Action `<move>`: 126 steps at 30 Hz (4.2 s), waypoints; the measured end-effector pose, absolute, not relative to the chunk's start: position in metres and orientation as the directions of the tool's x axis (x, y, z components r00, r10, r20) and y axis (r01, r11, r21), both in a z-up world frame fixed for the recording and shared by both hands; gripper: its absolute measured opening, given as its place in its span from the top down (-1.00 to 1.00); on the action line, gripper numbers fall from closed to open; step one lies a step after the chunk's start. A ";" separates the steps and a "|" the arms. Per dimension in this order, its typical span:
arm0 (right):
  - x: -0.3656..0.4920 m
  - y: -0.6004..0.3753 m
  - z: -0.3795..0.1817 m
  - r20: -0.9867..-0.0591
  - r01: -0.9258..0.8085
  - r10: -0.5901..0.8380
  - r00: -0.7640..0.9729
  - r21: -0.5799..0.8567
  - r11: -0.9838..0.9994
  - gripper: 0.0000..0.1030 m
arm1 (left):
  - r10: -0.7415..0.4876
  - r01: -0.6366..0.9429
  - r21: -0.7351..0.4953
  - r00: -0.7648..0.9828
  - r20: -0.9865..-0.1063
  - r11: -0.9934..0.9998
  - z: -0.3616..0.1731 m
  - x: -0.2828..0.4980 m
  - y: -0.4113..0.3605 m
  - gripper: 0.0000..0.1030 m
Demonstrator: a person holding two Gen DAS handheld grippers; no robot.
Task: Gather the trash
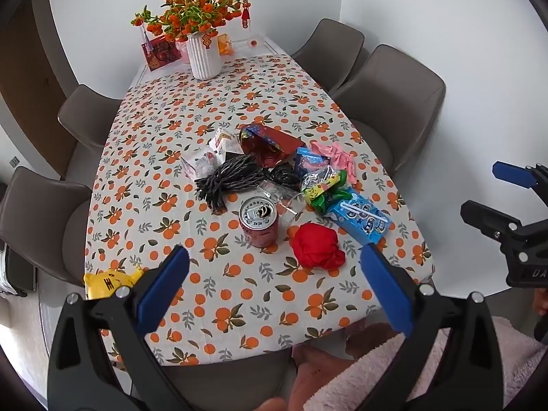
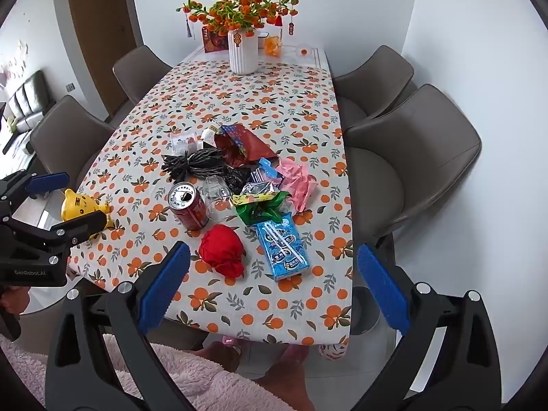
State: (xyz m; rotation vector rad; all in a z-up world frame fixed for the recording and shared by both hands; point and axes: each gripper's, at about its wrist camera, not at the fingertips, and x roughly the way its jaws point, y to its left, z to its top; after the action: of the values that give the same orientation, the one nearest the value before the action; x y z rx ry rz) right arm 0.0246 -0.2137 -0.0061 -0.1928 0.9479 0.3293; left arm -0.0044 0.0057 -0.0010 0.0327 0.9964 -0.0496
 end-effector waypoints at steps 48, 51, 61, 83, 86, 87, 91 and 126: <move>0.021 -0.210 -0.011 -0.823 -0.480 0.345 0.452 0.101 0.871 -0.84 | -0.057 0.056 -0.032 0.542 -0.839 0.998 -0.001 -0.020 0.005 -0.92; 0.020 -0.209 -0.010 -0.815 -0.513 0.381 0.437 0.122 0.850 -0.84 | -0.074 0.082 -0.035 0.542 -0.837 0.996 -0.001 -0.022 0.003 -0.92; 0.019 -0.205 -0.007 -0.805 -0.566 0.430 0.410 0.146 0.812 -0.84 | -0.079 0.113 -0.020 0.547 -0.833 0.993 0.002 -0.025 -0.002 -0.92; 0.021 -0.204 -0.005 -0.804 -0.575 0.437 0.403 0.149 0.805 -0.84 | -0.083 0.112 -0.026 0.544 -0.835 0.993 0.005 -0.024 0.001 -0.92; 0.021 -0.203 -0.005 -0.805 -0.577 0.436 0.402 0.146 0.803 -0.84 | -0.082 0.111 -0.025 0.545 -0.834 0.993 0.006 -0.023 0.001 -0.92; 0.021 -0.203 -0.005 -0.805 -0.576 0.436 0.403 0.147 0.804 -0.84 | -0.083 0.113 -0.025 0.545 -0.835 0.993 0.006 -0.023 0.001 -0.92; 0.021 -0.203 -0.005 -0.804 -0.577 0.436 0.404 0.146 0.804 -0.84 | -0.084 0.115 -0.025 0.544 -0.835 0.993 0.006 -0.024 0.002 -0.92; 0.028 -0.208 -0.016 -0.813 -0.558 0.401 0.423 0.115 0.822 -0.84 | -0.065 0.106 -0.010 0.527 -0.847 0.994 -0.013 -0.022 0.002 -0.92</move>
State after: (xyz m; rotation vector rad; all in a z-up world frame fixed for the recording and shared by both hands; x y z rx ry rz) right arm 0.0280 -0.2082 -0.0164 -0.1825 0.9621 0.6045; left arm -0.0218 0.0024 -0.0131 0.0447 1.0104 -0.1022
